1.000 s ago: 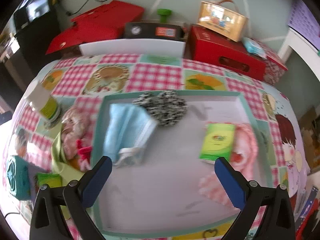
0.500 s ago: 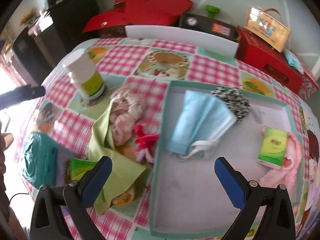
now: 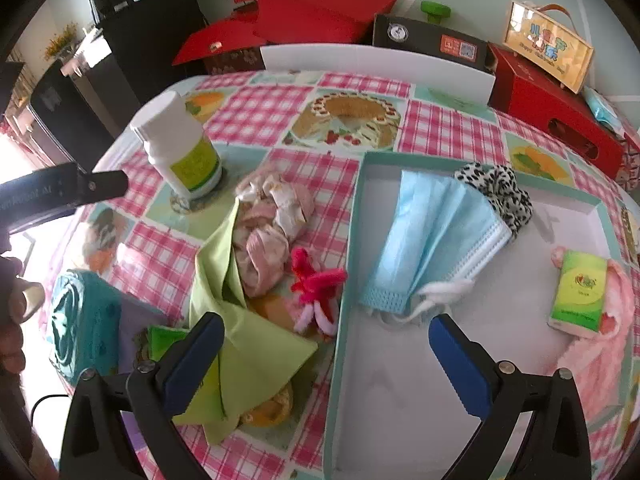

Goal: Organize soft objects
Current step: 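Move both tools back over the remaining pile beside the tray, then grasp the light green cloth with the left tool while the right tool reaches the red pipe-cleaner figure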

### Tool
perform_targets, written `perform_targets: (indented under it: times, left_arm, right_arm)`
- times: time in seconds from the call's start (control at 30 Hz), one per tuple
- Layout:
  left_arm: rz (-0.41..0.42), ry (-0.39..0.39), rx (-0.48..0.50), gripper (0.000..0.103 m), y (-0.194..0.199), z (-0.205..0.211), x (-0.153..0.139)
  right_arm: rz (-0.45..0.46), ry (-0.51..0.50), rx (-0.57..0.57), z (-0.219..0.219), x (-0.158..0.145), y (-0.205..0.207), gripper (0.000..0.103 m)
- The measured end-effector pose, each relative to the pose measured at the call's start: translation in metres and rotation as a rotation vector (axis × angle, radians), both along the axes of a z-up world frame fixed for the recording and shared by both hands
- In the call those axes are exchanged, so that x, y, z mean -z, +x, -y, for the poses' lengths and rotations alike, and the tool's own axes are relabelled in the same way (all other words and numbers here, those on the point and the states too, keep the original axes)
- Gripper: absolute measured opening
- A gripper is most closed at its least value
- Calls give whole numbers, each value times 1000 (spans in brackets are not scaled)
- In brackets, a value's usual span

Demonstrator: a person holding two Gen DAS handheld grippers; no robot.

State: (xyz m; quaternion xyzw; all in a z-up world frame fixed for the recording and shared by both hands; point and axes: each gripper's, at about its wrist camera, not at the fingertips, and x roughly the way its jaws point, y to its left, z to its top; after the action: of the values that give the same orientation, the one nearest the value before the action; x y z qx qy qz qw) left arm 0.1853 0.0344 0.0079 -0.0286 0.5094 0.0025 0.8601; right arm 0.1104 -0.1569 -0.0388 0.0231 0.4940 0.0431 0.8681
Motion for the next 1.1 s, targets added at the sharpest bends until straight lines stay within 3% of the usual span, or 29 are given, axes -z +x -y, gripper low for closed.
perform_targets:
  times: [0.13, 0.2, 0.4, 0.6, 0.83, 1.03, 1.1]
  left_arm:
    - [2, -24, 29, 92, 1, 11, -2]
    - [-7, -30, 55, 92, 3, 20, 0]
    - [-29, -27, 96, 92, 6, 36, 6]
    - [-40, -31, 100, 92, 8, 37, 9]
    - [-48, -28, 108, 92, 9, 39, 11]
    - [-52, -29, 110, 92, 10, 40, 11]
    - [-55, -28, 112, 92, 10, 41, 12]
  right_arm:
    - [22, 33, -12, 0, 0, 4, 97]
    - [33, 48, -19, 0, 0, 6, 84]
    - [53, 62, -73, -6, 1, 10, 64]
    - [36, 50, -77, -7, 8, 14, 55]
    - [46, 51, -74, -5, 8, 16, 54]
    - [61, 22, -71, -4, 8, 19, 44]
    - [64, 9, -64, -4, 8, 19, 35]
